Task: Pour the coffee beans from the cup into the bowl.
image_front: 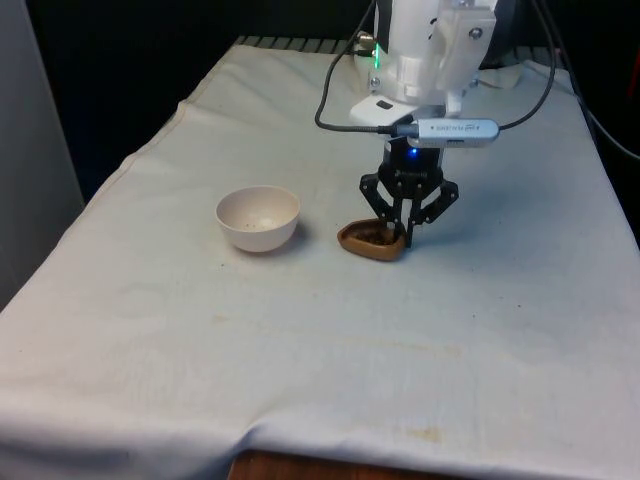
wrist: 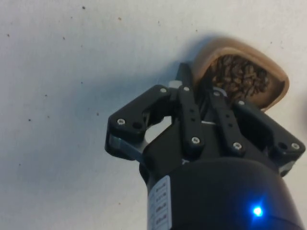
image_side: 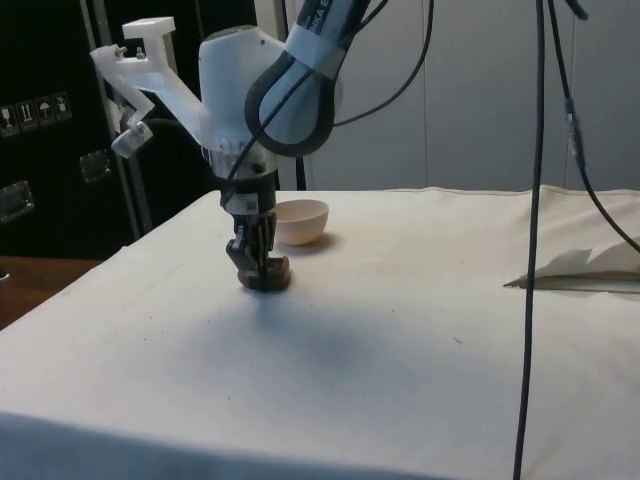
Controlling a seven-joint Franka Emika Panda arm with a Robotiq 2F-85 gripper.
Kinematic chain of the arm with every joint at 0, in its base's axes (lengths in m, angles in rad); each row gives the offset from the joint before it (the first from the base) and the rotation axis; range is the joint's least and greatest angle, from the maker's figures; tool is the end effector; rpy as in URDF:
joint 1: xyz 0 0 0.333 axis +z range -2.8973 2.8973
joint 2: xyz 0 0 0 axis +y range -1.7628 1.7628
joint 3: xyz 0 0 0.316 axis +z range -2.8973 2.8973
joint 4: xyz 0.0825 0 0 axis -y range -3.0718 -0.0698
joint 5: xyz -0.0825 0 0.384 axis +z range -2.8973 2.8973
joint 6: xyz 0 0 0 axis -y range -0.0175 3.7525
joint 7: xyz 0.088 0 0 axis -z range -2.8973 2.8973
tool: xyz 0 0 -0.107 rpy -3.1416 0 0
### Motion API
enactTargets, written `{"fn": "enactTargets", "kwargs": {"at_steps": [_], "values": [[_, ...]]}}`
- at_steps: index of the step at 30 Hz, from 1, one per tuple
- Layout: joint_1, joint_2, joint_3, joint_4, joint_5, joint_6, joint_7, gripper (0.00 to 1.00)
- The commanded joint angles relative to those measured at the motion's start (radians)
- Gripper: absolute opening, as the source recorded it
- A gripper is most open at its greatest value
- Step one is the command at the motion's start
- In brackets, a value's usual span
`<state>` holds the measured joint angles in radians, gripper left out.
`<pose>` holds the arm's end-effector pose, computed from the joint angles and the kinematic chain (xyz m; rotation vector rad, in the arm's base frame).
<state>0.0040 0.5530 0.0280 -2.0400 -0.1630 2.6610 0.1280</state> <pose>0.6012 0.0237 0.1732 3.0789 0.0636 0.1139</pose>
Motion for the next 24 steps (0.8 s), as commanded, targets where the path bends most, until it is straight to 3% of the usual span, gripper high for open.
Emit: {"fn": "enactTargets", "kwargs": {"at_steps": [1,16,23,24], "values": [[0.003,0.005,-0.004,-0.001,-0.003,0.006,0.004,0.01],[0.0,-0.032,0.001,-0.002,0.0,-0.022,0.0,0.01],[0.0,-0.09,0.007,-0.015,0.004,-0.069,-0.002,0.01],[0.001,-0.074,0.004,-0.008,0.0,-0.058,0.0,0.01]]}}
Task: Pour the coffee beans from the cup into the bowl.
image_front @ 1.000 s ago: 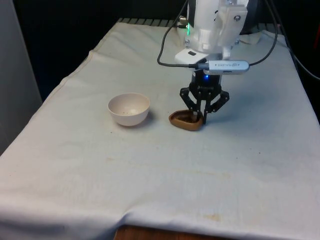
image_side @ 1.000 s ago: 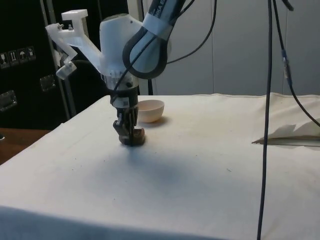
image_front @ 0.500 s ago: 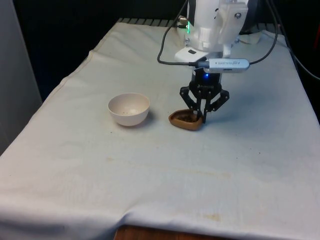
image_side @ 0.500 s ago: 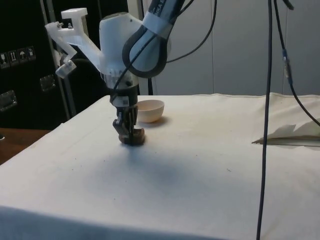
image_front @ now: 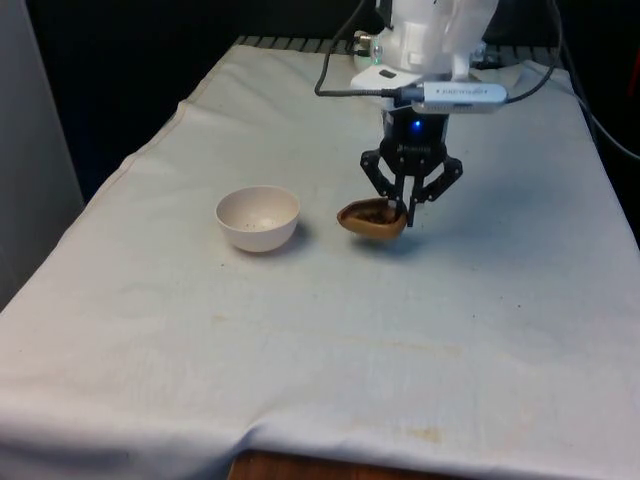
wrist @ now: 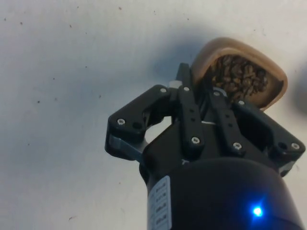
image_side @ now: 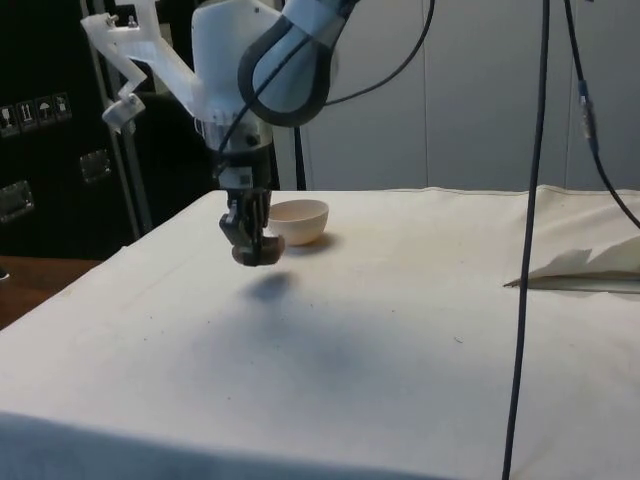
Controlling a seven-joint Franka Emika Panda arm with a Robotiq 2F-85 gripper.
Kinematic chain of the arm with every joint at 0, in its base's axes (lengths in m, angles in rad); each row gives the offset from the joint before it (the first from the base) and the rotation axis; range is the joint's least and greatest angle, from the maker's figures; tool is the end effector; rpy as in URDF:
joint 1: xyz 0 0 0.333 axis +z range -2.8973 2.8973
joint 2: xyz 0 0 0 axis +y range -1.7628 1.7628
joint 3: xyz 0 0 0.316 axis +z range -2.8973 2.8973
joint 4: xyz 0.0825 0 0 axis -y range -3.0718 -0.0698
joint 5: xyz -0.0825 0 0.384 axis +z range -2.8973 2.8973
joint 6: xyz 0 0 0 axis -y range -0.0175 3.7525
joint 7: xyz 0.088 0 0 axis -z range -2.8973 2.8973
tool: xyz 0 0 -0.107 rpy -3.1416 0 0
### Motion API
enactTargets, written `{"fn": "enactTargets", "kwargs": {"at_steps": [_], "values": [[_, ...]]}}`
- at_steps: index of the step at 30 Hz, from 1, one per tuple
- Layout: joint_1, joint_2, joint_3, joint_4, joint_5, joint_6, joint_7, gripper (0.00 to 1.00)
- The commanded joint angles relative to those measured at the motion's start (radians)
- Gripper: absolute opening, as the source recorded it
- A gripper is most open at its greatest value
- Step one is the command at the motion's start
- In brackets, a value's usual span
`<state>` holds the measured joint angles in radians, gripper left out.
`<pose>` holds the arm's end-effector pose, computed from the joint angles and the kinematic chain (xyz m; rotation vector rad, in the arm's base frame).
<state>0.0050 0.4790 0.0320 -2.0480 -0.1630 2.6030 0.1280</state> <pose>0.6028 0.0253 0.2093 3.0706 0.0639 0.1271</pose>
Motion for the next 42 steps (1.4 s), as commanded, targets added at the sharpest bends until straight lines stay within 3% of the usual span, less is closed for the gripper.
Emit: {"fn": "enactTargets", "kwargs": {"at_steps": [1,22,33,41,42], "values": [[-0.001,-0.016,0.003,-0.007,0.004,-0.011,-0.002,0.01],[-0.001,-0.129,0.005,-0.003,0.006,-0.119,-0.008,0.01],[0.0,-0.162,0.0,0.002,0.001,-0.149,-0.007,0.01],[-0.009,-0.199,-0.003,0.003,0.016,-0.18,-0.03,0.01],[-0.004,-0.194,-0.006,0.003,0.004,-0.172,-0.017,0.01]]}}
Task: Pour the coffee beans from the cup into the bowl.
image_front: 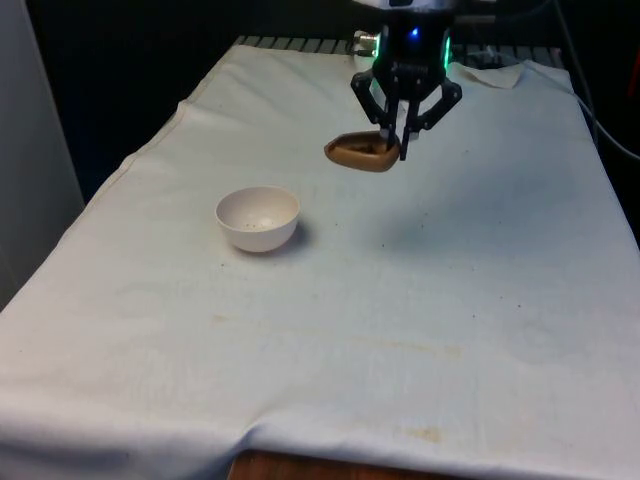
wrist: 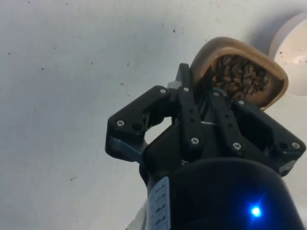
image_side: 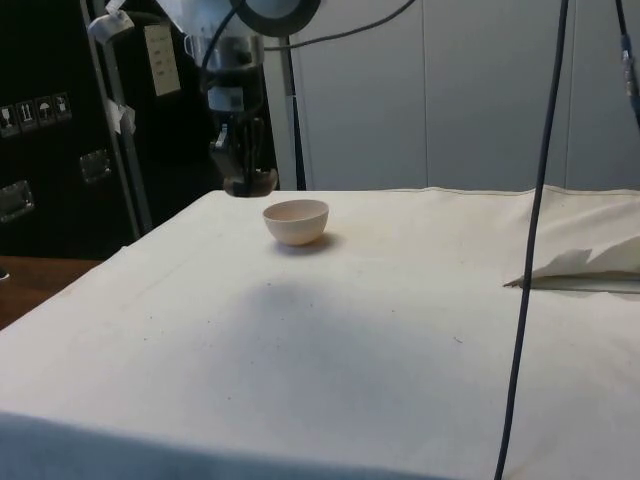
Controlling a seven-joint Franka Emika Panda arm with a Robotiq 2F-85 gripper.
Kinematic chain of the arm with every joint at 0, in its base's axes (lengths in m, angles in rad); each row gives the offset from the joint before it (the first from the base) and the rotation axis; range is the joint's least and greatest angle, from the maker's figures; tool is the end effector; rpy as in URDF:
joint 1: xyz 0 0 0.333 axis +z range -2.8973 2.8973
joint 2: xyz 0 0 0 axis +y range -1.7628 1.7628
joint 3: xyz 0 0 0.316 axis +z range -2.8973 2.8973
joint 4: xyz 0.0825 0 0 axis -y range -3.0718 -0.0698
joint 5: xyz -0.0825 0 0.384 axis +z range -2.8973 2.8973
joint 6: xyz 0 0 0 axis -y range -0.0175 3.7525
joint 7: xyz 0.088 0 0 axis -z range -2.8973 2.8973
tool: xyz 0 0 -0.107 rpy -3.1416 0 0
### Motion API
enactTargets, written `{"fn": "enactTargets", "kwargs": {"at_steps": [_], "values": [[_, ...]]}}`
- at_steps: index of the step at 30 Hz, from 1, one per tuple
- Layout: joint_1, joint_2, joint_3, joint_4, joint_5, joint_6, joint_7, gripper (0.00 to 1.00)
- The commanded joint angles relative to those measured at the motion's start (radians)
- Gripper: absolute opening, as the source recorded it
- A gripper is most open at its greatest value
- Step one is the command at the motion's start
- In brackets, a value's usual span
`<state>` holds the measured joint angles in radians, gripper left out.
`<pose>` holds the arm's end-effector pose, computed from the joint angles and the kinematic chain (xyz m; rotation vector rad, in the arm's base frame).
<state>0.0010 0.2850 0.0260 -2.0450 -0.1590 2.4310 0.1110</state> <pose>0.6015 0.0153 0.3111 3.0416 0.0455 0.1646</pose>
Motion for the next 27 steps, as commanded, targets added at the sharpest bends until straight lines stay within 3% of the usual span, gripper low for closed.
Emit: {"fn": "enactTargets", "kwargs": {"at_steps": [1,8,9,10,17,18,19,25,26,27], "values": [[-0.006,-0.008,0.002,0.0,0.013,-0.009,-0.014,0.01],[-0.008,-0.025,-0.016,0.003,0.023,-0.021,-0.039,0.01],[-0.002,-0.022,-0.021,0.003,0.009,-0.014,-0.027,0.01],[-0.008,-0.028,-0.019,0.003,0.026,-0.022,-0.044,0.01],[-0.011,-0.04,-0.041,0.004,0.048,-0.024,-0.08,0.01],[-0.004,-0.039,-0.047,0.003,0.035,-0.017,-0.069,0.01],[-0.011,-0.04,-0.047,0.004,0.057,-0.022,-0.091,0.01],[-0.016,-0.041,-0.065,0.005,0.089,-0.02,-0.132,0.01],[-0.008,-0.039,-0.069,0.004,0.07,-0.017,-0.113,0.01],[-0.017,-0.041,-0.073,0.006,0.103,-0.02,-0.148,0.01]]}}
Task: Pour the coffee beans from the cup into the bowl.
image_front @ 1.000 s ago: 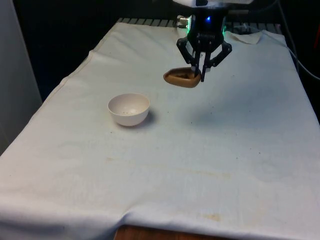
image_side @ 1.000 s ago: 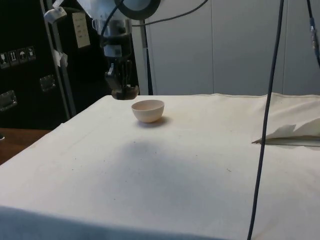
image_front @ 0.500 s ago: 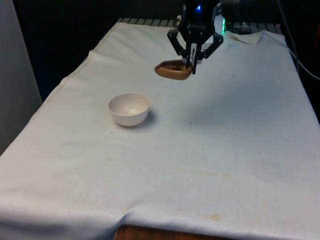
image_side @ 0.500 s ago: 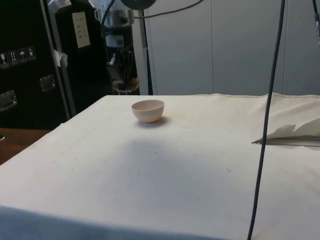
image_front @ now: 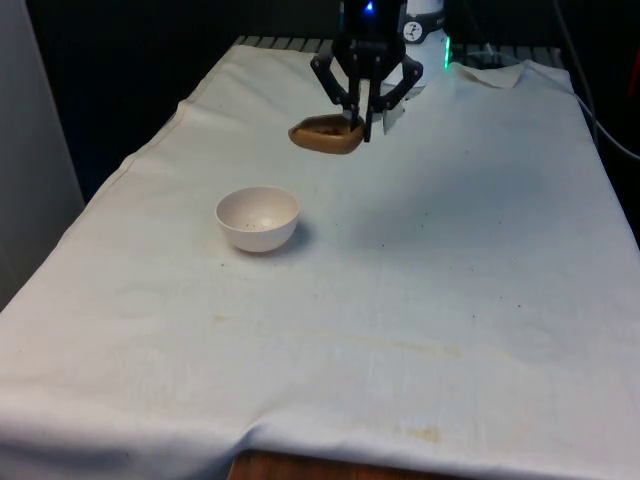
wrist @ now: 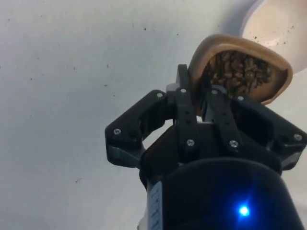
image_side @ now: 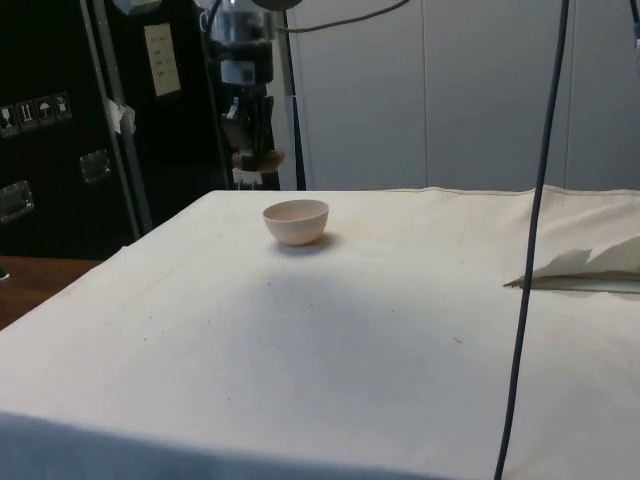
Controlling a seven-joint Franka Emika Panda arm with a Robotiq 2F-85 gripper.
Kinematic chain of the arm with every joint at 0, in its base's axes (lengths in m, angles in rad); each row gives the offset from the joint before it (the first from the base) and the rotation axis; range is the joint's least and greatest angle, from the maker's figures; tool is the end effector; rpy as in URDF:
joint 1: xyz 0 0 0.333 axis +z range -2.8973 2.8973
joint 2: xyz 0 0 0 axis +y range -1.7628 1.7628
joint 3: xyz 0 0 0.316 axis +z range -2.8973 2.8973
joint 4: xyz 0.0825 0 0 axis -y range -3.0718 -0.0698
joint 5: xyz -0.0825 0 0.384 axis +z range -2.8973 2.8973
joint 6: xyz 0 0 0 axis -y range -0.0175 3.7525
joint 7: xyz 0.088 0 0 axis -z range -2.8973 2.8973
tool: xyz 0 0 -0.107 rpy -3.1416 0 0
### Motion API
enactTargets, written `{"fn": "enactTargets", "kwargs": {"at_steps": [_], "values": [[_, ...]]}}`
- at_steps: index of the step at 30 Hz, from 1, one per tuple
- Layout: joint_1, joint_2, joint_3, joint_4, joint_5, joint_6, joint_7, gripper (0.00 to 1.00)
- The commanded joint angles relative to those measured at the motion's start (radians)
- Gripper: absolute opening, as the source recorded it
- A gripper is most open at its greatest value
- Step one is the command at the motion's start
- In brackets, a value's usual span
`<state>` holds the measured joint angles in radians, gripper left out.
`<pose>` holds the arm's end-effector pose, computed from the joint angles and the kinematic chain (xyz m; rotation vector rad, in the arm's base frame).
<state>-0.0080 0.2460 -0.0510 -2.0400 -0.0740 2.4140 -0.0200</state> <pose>0.6009 -0.0349 0.3352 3.0655 0.0237 0.1924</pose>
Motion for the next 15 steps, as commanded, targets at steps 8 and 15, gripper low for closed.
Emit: {"fn": "enactTargets", "kwargs": {"at_steps": [8,15], "values": [[-0.012,-0.003,-0.026,0.007,0.086,-0.008,-0.091,0.01],[-0.015,-0.002,-0.049,0.012,0.159,-0.012,-0.161,0.01]]}}
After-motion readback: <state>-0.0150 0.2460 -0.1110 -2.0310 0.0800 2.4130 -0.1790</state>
